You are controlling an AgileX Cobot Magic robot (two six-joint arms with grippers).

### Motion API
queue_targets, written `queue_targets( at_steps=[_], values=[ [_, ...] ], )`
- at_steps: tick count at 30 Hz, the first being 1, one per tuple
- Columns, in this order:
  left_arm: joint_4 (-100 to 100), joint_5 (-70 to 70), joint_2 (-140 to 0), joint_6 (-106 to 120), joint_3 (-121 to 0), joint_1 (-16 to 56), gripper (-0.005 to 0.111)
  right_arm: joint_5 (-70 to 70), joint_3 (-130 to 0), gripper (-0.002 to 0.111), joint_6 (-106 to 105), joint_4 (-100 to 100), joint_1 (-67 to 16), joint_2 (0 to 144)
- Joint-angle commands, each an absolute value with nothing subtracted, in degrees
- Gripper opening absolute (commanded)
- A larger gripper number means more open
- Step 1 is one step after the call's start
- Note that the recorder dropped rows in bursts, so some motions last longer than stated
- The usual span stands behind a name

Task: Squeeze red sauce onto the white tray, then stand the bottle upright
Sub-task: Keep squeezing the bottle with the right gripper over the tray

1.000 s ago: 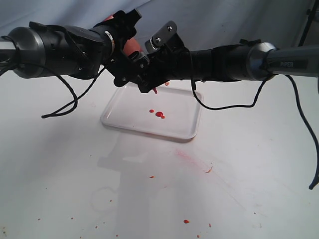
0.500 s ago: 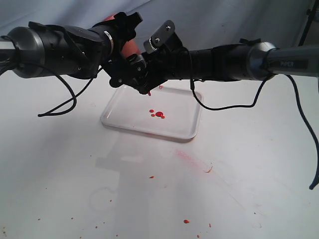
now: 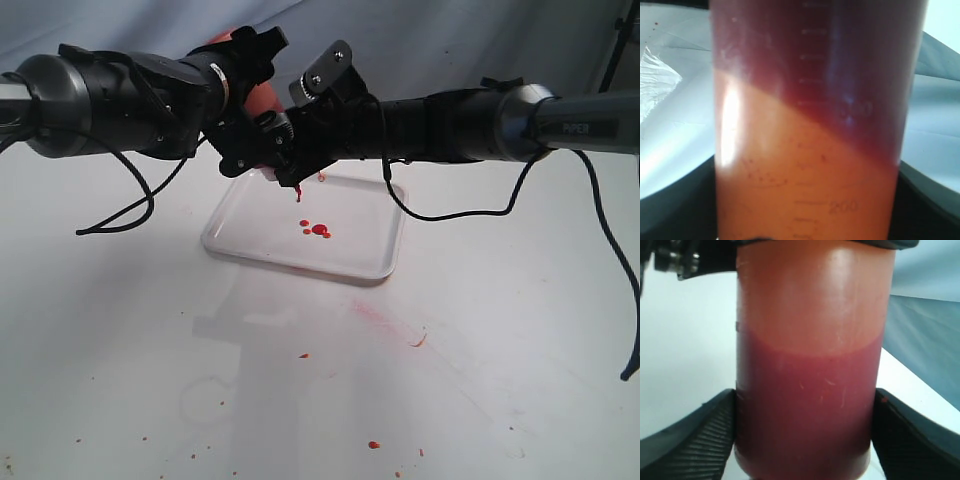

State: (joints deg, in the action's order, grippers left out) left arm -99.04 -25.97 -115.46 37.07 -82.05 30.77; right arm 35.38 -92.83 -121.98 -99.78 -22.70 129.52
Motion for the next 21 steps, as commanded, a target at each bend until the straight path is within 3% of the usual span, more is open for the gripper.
queue_targets(
  at_steps=[1,3,10,14,19,21],
  values=[
    [-99.9,-27.0,-114.7,36.5,-82.3,30.9,0.000,35.2,-92.7,0.009,-121.0,-99.9,-22.9,129.2],
    [-99.9,-27.0,-114.7,36.1,-82.3,30.9,0.000,35.2,-92.7,0.000,-120.9,-99.9,-22.9,129.2],
    [-99.9,-27.3,-114.7,35.9,-82.3,30.9,0.000,35.2,-92.7,0.003,-120.9,-99.9,-22.9,129.2],
    [-99.9,-27.4,-114.7,34.3,-82.3,30.9,0.000,35.3,-92.7,0.032,-120.6,-99.9,-22.8,129.2],
    [-99.9,-27.4,-114.7,34.3,-82.3,30.9,0.000,36.3,-92.7,0.089,-119.0,-99.9,-22.8,129.1],
    [-99.9,-27.4,-114.7,34.3,-82.3,30.9,0.000,36.0,-92.7,0.095,-117.9,-99.9,-22.8,129.1]
  ],
)
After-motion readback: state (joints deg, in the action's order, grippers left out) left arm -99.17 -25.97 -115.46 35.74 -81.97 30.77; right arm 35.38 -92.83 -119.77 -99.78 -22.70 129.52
